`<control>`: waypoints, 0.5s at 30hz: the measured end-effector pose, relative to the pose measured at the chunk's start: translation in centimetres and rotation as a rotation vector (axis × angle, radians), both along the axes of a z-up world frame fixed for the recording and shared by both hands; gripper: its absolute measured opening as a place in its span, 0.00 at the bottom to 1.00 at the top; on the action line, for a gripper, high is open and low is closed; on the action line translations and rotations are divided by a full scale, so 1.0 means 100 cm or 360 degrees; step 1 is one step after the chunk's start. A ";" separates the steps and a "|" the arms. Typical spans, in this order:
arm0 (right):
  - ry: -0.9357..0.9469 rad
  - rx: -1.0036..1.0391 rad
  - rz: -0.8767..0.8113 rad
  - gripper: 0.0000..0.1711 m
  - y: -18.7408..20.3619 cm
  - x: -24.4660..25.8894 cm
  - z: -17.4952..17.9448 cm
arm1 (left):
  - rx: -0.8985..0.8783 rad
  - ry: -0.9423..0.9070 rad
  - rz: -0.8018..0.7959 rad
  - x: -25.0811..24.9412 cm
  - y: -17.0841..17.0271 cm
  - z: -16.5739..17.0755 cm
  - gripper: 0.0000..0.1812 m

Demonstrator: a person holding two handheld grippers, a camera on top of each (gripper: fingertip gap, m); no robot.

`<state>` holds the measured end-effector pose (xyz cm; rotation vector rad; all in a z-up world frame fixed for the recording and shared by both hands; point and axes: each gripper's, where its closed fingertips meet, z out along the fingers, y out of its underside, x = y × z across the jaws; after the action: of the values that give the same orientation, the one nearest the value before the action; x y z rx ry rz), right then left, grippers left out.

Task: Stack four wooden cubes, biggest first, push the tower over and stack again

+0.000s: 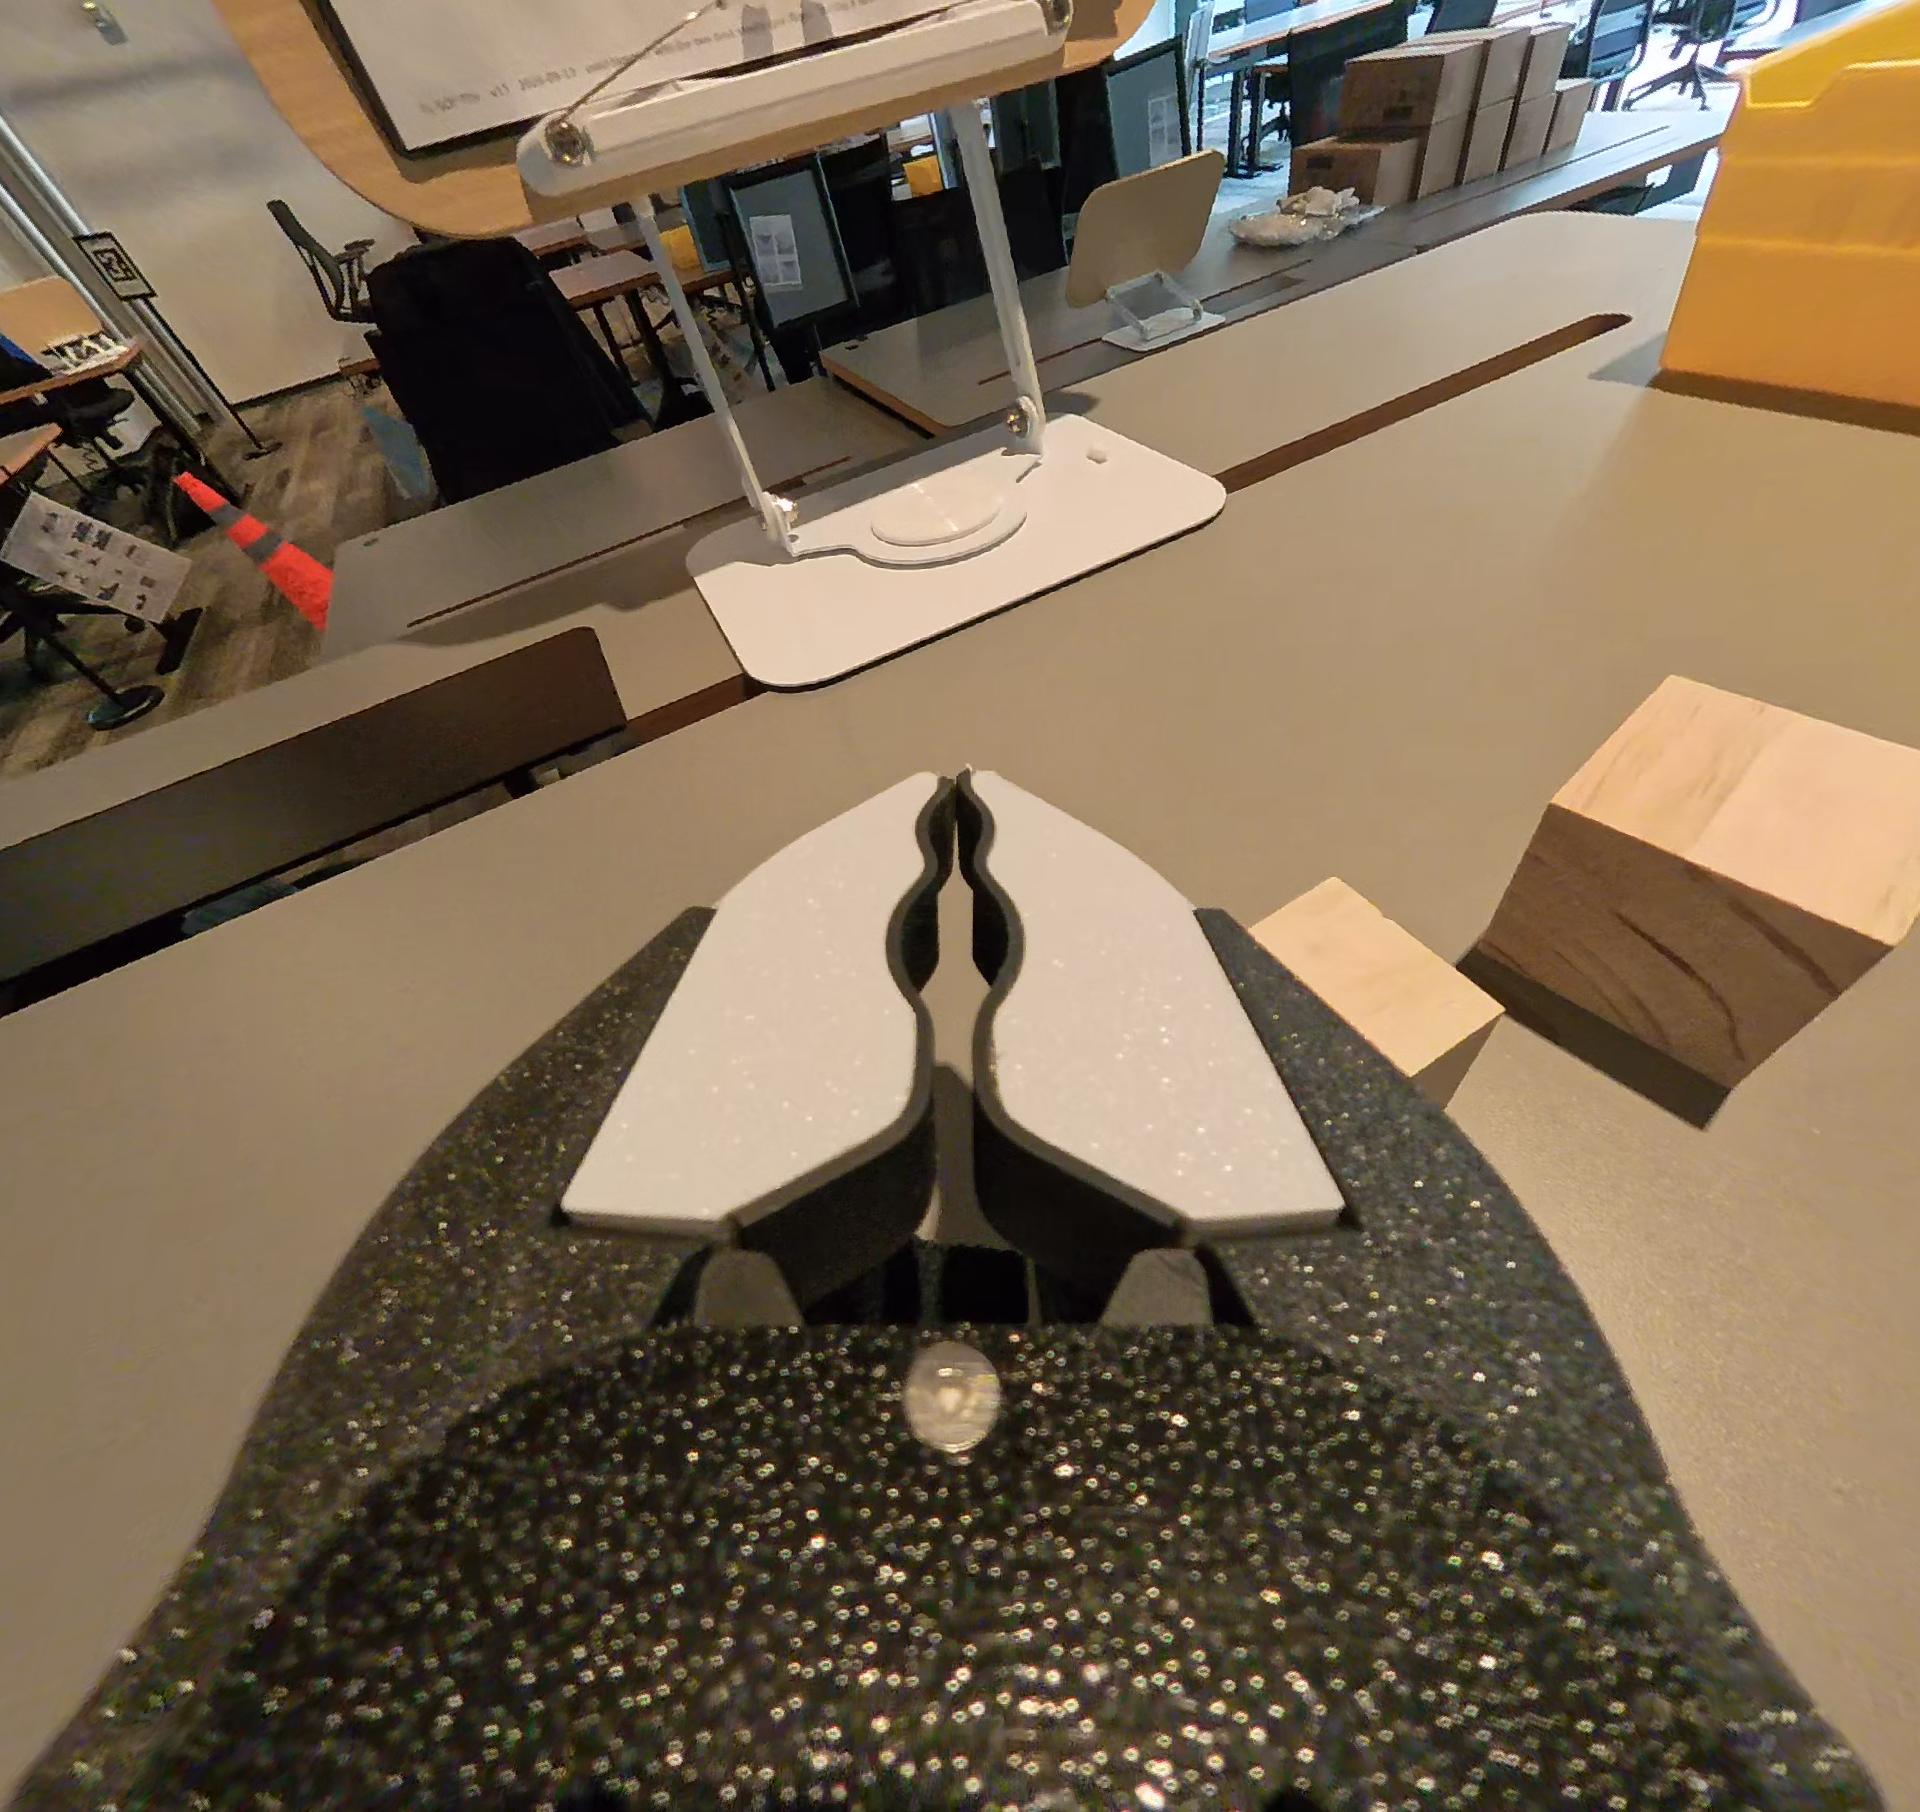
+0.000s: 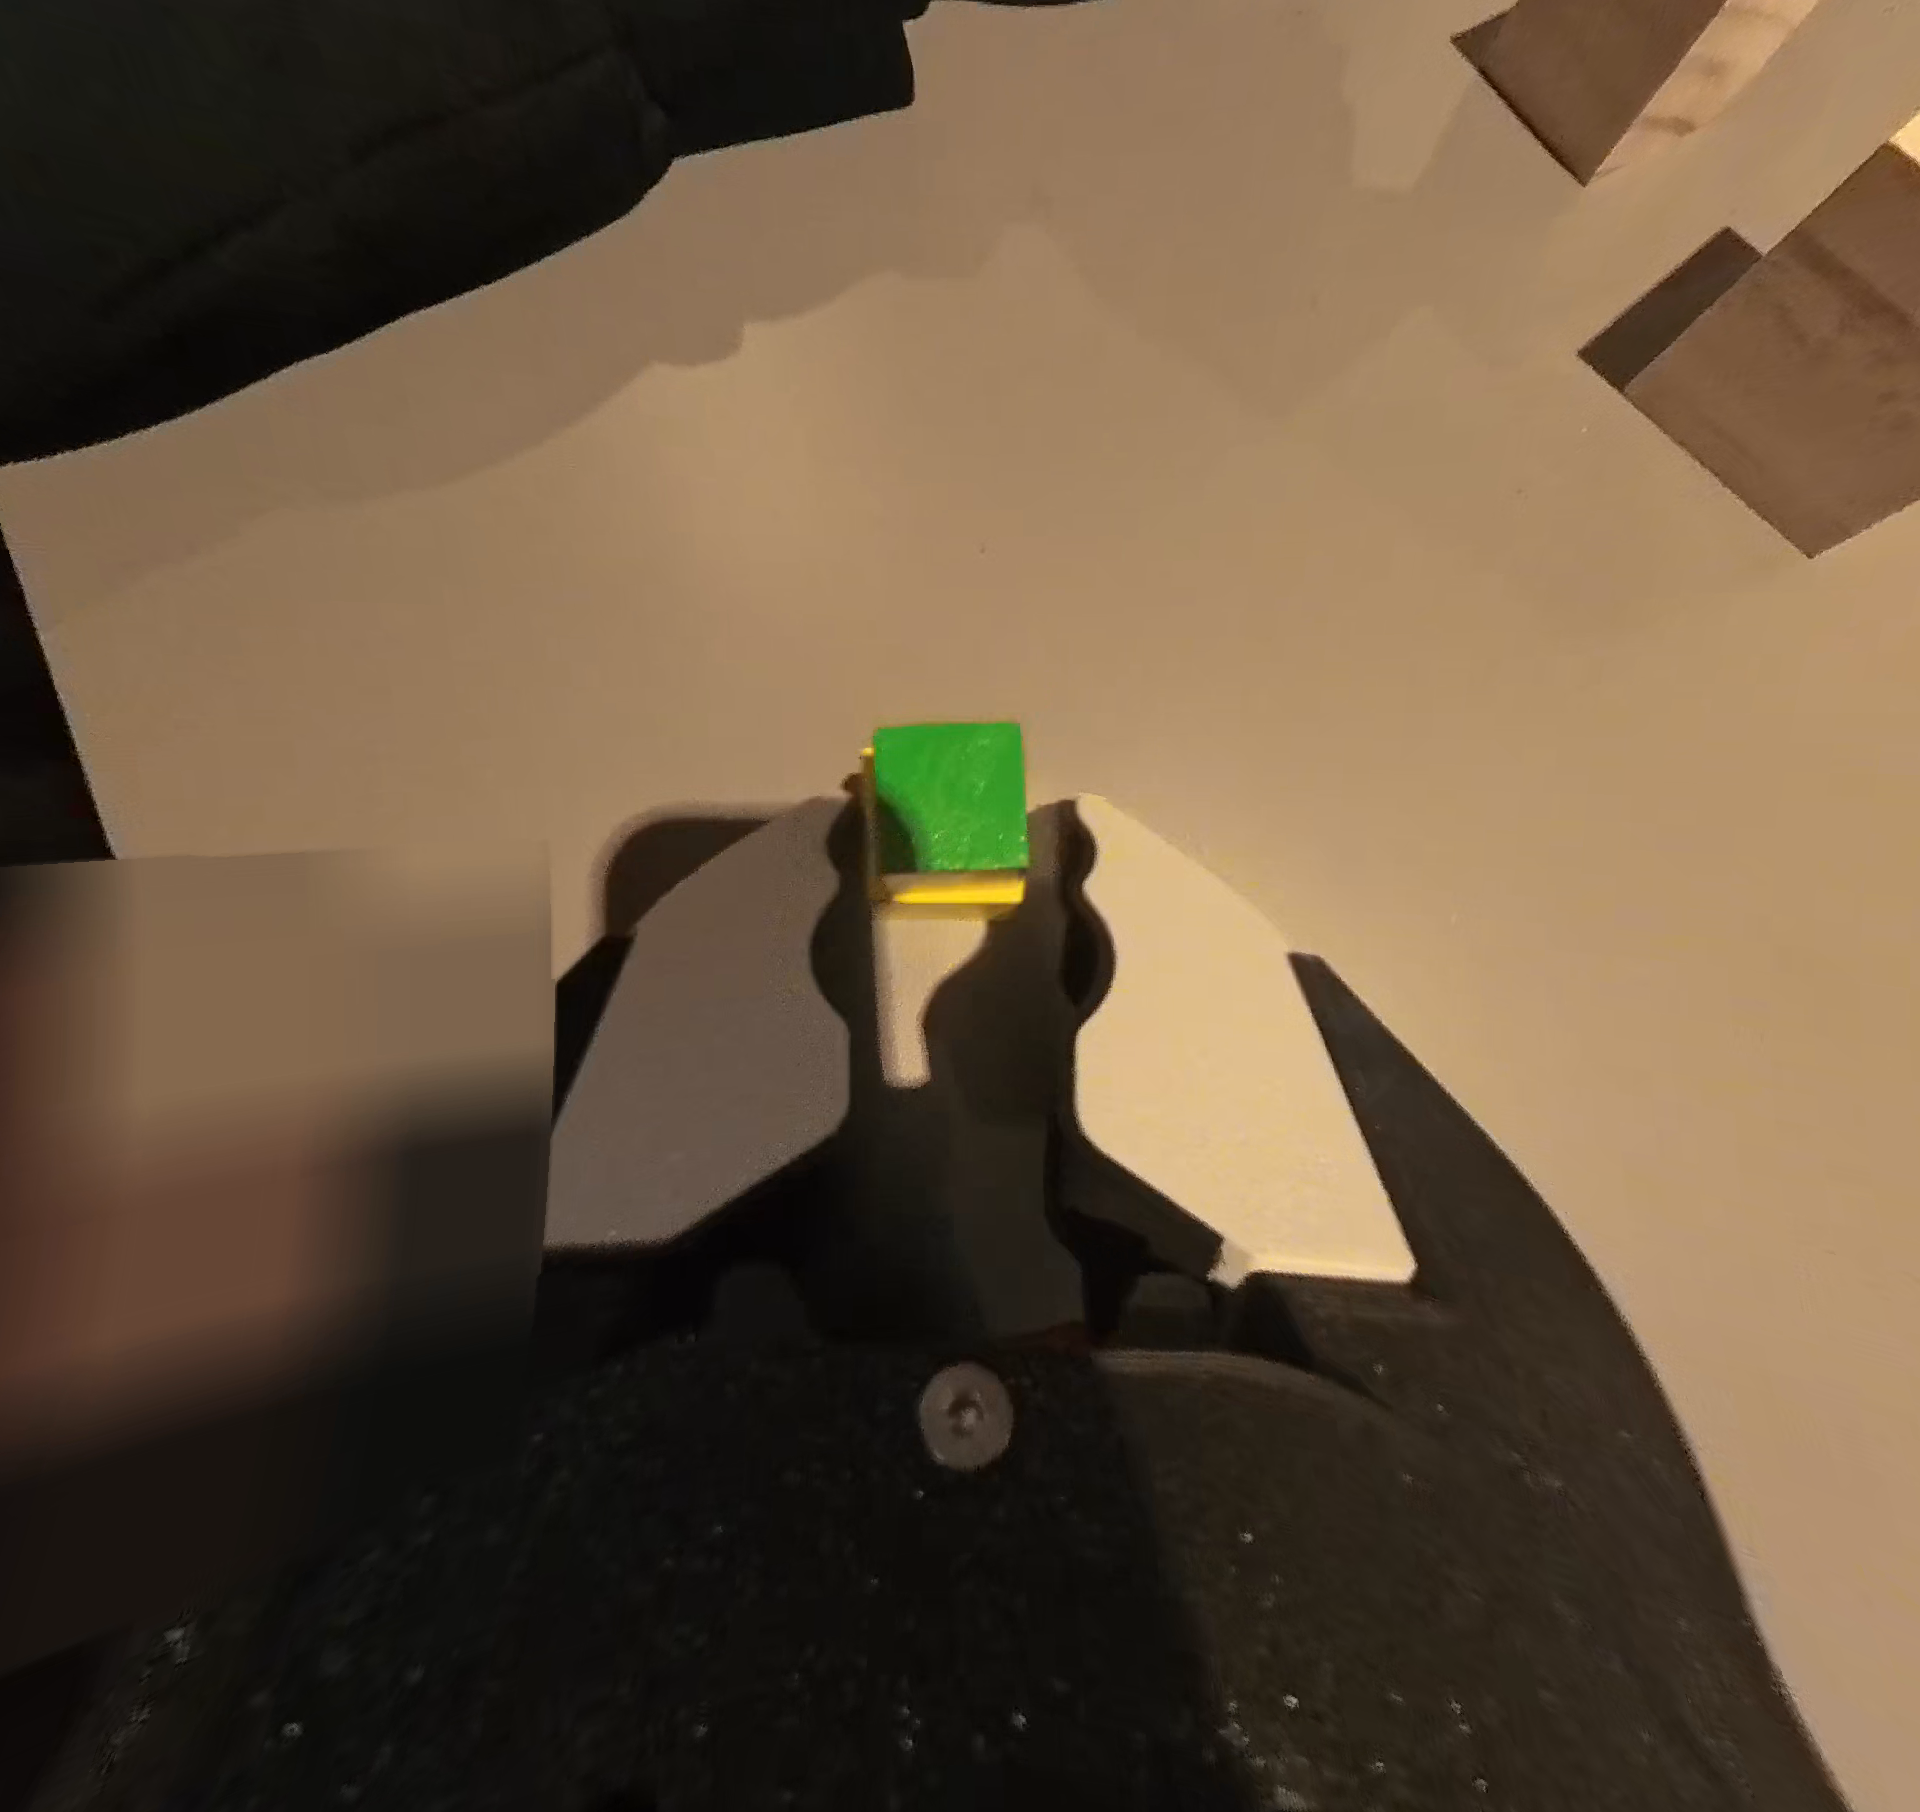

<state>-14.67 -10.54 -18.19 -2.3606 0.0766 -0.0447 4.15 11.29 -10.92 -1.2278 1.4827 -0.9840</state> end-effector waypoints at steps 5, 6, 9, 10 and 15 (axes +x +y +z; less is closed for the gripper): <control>0.0039 0.0053 -0.0002 0.16 0.008 0.008 0.005 | -0.0028 -0.0013 0.0017 -0.001 0.005 0.002 0.00; 0.0049 0.0070 0.0004 0.16 0.010 0.010 0.007 | -0.0029 -0.0014 0.0021 -0.001 0.006 0.002 0.00; 0.0059 0.0095 0.0042 0.17 0.020 0.018 0.016 | -0.0040 -0.0017 0.0036 -0.002 0.011 0.002 0.00; 0.0048 0.0099 0.0063 0.17 0.023 0.022 0.019 | -0.0044 -0.0019 0.0040 -0.002 0.012 0.002 0.00; -0.0020 0.0090 0.0201 0.17 0.046 0.049 0.043 | -0.0037 -0.0015 0.0058 -0.003 0.020 0.002 0.00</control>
<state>-9.75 -5.90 -13.85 -2.3032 -0.0762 0.0037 3.85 13.28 -10.73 -1.2607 1.4404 -0.9838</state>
